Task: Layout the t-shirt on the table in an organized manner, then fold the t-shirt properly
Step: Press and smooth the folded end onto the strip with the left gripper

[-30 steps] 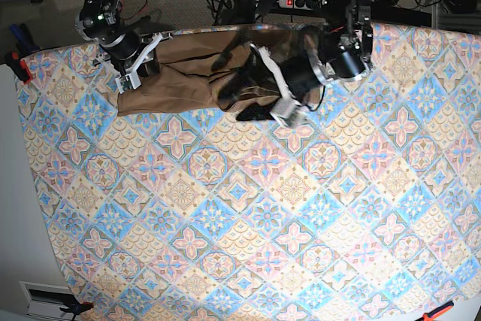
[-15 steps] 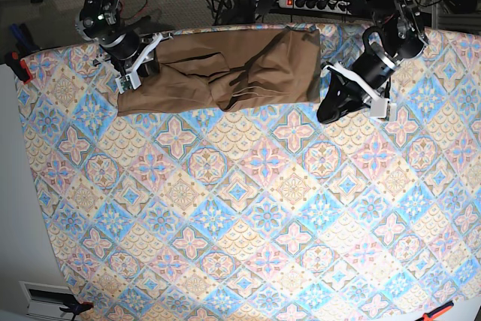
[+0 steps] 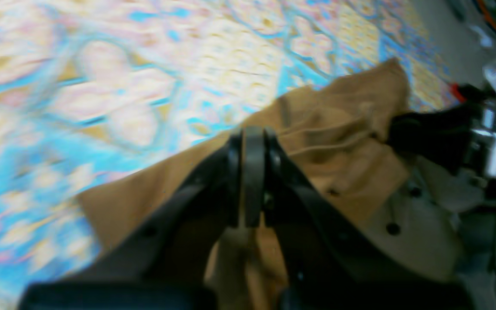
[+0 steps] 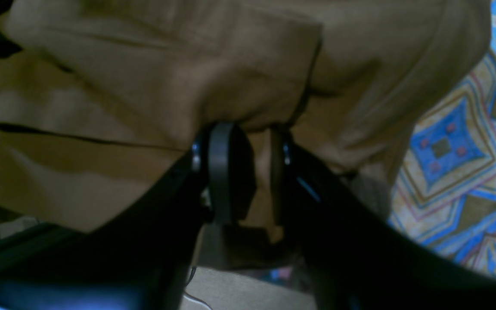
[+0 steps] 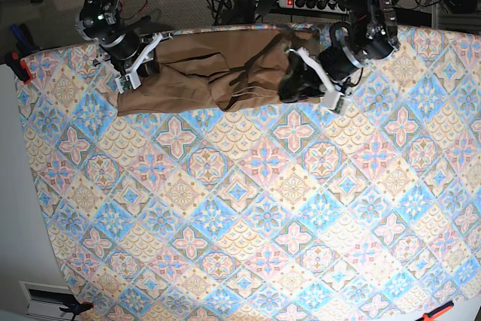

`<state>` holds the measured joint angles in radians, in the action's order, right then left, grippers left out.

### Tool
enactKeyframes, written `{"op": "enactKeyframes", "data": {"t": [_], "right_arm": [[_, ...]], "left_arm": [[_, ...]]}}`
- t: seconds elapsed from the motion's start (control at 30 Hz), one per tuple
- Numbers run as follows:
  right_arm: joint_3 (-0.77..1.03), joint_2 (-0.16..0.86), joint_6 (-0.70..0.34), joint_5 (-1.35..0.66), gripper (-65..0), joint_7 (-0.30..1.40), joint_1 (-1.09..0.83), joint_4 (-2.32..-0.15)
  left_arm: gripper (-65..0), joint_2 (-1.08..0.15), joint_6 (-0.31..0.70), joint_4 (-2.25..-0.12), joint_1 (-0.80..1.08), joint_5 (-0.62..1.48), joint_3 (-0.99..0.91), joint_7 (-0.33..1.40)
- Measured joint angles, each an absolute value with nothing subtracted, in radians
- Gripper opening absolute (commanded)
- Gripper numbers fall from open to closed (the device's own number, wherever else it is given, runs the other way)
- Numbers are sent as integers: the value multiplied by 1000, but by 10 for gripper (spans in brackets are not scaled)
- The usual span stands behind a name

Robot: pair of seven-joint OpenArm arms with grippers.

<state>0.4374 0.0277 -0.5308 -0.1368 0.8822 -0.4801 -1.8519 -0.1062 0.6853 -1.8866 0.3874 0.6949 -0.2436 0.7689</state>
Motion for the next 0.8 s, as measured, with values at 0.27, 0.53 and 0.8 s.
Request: {"op": "enactKeyframes", "data": {"t": [0.27,0.53,0.8], "right_arm": [[437,28,-531,-137,-514,879,-482,-1852],[437,28,-531,-137,-514,879,-482,-1853],[437,28,-531,-137,-514,878,-483,-1853]], "left_arm": [[-650,-118,685,-1748,367,692,-162,768],[-650,-119,685,-1713,349,692,-10,765],[-650,-134,685,-1768,339,692,77,764]]}}
